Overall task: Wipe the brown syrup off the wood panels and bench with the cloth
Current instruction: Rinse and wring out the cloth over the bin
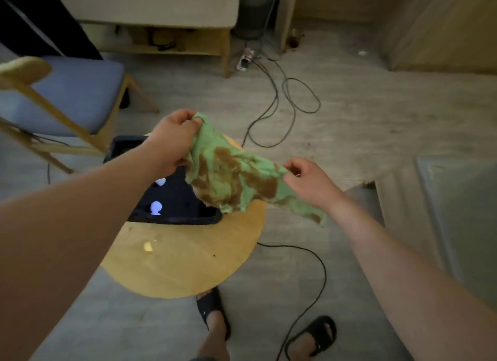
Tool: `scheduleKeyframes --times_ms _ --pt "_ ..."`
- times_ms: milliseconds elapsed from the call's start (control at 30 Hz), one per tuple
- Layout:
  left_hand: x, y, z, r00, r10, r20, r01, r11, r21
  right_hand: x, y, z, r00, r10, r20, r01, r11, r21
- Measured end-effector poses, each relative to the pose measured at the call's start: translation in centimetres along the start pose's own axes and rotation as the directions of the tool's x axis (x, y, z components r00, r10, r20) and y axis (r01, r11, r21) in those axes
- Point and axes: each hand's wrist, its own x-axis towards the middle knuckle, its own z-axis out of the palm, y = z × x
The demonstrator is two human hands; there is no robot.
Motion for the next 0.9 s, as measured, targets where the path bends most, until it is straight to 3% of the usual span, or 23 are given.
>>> scheduleKeyframes --times_ms 233,333,467,567,633,700,800,900 --pt "0.6 -5.5 -13.1 0.97 -0.166 -0.175 0.153 0.984 -0.087 4.4 -9.4 10.8 0.991 -0.1 0.09 0.096 0.994 0.047" --pt "1.5 -7.2 -16.4 0.968 -0.145 -0.207 0.136 0.989 -0.058 5.6 -11.9 13.7 0.988 -0.125 0.095 0.117 0.99 0.082" --pt "2.7 -9.6 -17.9 0.987 -0.075 -0.143 0.106 0.97 0.221 7.1 -13.3 16.1 0.972 -0.117 0.204 0.128 0.991 -0.041" --pt "4.1 -11.5 -17.4 0.999 0.013 -0.045 0.012 0.856 0.517 8.2 -12.6 17.3 0.894 0.053 0.445 0.057 0.972 -0.23" --pt "4.7 -12.4 -16.6 0.999 0.018 0.046 -0.043 0.781 0.623 9.1 -11.8 18.3 0.84 0.163 0.518 0.029 0.939 -0.342" --pt "5.0 -12.7 -15.5 0.996 0.008 0.089 -0.064 0.758 0.649 10.2 -11.3 19.3 0.869 0.205 0.451 -0.049 0.942 -0.332" --pt "5.2 -13.1 -14.4 0.999 0.023 0.049 -0.048 0.786 0.616 11.9 -10.7 20.9 0.956 0.145 0.256 -0.08 0.966 -0.247" --pt "5.6 -13.5 -13.9 1.0 0.011 0.013 -0.017 0.791 0.611 12.5 -10.0 22.5 0.947 0.079 0.312 0.0 0.969 -0.246"
